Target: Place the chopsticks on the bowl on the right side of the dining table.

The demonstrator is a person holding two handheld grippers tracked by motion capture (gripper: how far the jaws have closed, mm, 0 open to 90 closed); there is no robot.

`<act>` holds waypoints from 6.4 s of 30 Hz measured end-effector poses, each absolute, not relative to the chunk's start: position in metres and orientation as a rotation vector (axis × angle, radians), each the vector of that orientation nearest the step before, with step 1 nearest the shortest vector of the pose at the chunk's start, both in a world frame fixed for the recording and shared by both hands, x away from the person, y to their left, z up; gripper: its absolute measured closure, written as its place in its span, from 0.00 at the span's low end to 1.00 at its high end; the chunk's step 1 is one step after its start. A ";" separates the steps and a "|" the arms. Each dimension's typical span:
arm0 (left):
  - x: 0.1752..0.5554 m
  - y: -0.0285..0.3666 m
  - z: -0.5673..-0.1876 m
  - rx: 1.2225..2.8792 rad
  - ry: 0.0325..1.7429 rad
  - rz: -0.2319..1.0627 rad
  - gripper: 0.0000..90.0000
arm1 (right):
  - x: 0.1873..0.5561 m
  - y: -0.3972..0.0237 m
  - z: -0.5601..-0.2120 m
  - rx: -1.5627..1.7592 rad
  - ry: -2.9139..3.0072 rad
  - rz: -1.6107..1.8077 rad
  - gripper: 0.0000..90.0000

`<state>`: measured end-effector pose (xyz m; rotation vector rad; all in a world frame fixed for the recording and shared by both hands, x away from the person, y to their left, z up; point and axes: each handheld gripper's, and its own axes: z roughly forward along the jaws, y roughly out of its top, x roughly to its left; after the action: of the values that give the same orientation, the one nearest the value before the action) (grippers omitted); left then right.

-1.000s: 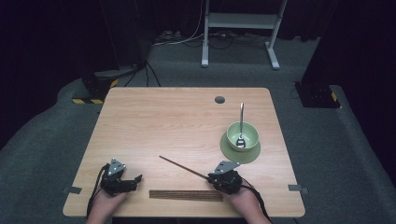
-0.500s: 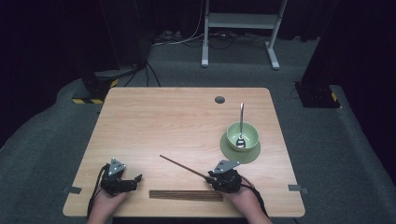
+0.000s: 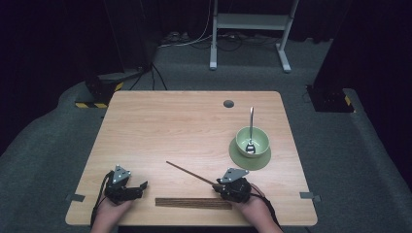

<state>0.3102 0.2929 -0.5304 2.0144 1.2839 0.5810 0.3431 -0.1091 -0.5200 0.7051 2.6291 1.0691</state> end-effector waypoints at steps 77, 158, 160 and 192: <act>0.310 0.293 -0.530 2.010 1.291 0.584 0.17 | 0.354 -0.169 -0.455 0.789 2.313 1.253 0.94; 0.310 0.294 -0.530 2.011 1.291 0.569 0.18 | 0.383 -0.248 -0.467 1.072 2.126 1.114 0.84; 0.310 0.293 -0.531 2.009 1.291 0.572 0.18 | 0.382 -0.248 -0.466 1.072 2.123 1.122 0.82; 0.310 0.294 -0.531 2.003 1.303 0.571 0.17 | 0.340 -0.128 -0.493 0.761 2.485 1.221 0.48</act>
<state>0.3102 0.2938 -0.5306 2.0029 1.3026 0.5707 0.3402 -0.1281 -0.4929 0.7609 2.4852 1.2207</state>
